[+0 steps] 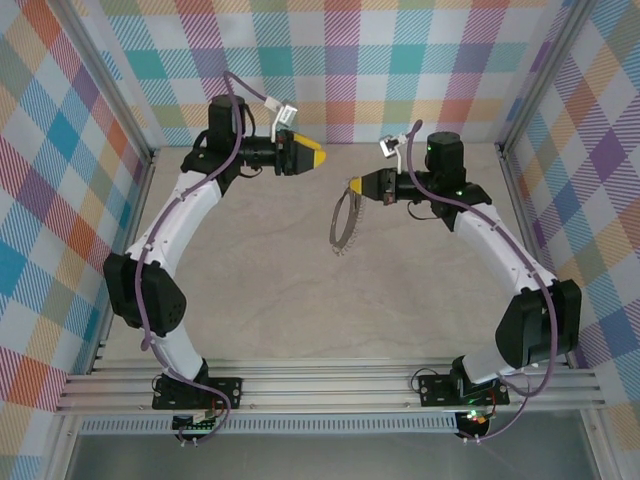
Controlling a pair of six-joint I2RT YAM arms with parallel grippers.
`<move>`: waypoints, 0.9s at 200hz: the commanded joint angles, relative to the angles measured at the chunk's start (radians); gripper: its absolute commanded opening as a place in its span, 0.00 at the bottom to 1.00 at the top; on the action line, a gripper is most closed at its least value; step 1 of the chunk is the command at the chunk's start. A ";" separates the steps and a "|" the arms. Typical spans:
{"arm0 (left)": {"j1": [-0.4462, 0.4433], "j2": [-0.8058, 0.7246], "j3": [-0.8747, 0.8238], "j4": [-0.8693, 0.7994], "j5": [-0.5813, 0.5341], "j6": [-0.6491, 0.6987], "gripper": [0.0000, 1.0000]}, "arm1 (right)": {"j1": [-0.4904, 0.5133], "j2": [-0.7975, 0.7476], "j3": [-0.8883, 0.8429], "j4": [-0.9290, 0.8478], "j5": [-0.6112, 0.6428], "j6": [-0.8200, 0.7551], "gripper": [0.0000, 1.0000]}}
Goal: Put the keys on the keyring
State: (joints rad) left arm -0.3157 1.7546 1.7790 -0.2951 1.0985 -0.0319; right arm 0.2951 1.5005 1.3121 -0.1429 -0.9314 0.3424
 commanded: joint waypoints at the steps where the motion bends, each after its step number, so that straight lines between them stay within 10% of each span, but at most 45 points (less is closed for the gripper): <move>1: -0.025 0.036 0.095 -0.261 0.089 0.156 0.54 | 0.001 0.010 0.039 0.022 -0.114 -0.049 0.00; 180: -0.150 0.059 0.113 -0.194 -0.001 0.081 0.38 | -0.045 -0.017 0.046 0.165 -0.291 0.010 0.00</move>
State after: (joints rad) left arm -0.4568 1.8248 1.8820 -0.5209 1.0981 0.0669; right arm 0.2546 1.5204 1.3632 -0.0414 -1.1805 0.3401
